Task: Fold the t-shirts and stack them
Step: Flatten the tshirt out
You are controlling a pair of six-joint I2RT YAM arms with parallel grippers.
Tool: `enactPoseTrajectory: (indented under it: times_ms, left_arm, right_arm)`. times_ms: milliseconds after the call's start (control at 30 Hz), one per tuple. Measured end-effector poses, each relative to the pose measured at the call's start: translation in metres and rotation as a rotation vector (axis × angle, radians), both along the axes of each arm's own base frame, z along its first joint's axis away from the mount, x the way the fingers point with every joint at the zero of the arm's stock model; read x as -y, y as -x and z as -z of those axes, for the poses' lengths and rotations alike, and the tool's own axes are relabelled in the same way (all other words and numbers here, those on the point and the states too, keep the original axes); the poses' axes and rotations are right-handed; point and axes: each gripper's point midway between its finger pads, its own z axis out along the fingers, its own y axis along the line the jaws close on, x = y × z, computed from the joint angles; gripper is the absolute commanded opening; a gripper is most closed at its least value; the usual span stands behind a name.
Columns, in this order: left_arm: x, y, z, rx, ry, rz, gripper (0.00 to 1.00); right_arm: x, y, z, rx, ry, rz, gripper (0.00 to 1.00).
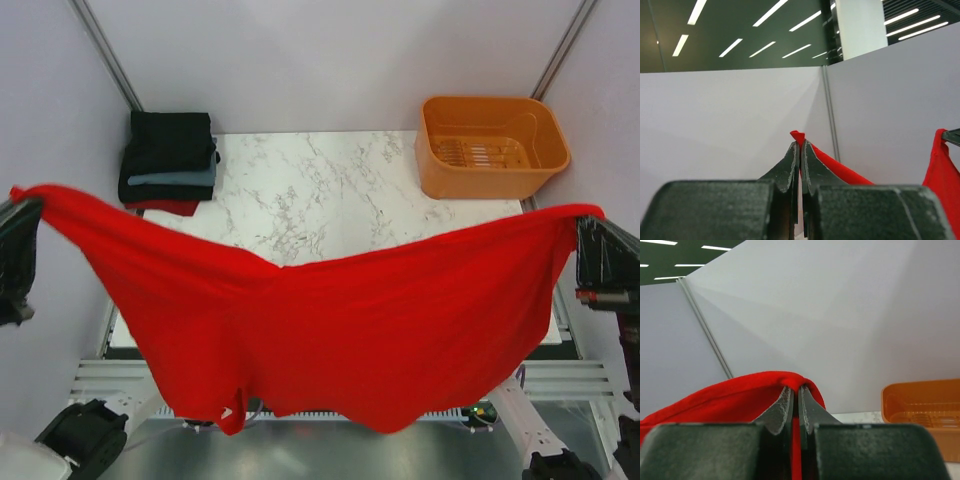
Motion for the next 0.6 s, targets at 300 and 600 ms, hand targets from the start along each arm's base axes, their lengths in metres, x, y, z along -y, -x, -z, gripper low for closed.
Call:
enactPoseTrajectory:
  times_ms: [300,600]
  left_arm:
    - [0.067,-0.218,0.052,-0.274,-0.143,-0.241,0.02]
    - [0.068,-0.512,0.349,-0.966,-0.388,-0.392,0.76]
  right_arm:
    - [-0.02,-0.193,0.084,-0.374,0.022,0.005,0.0]
    - [-0.026,-0.348,0.332,-1.044,0.094,0.077,0.8]
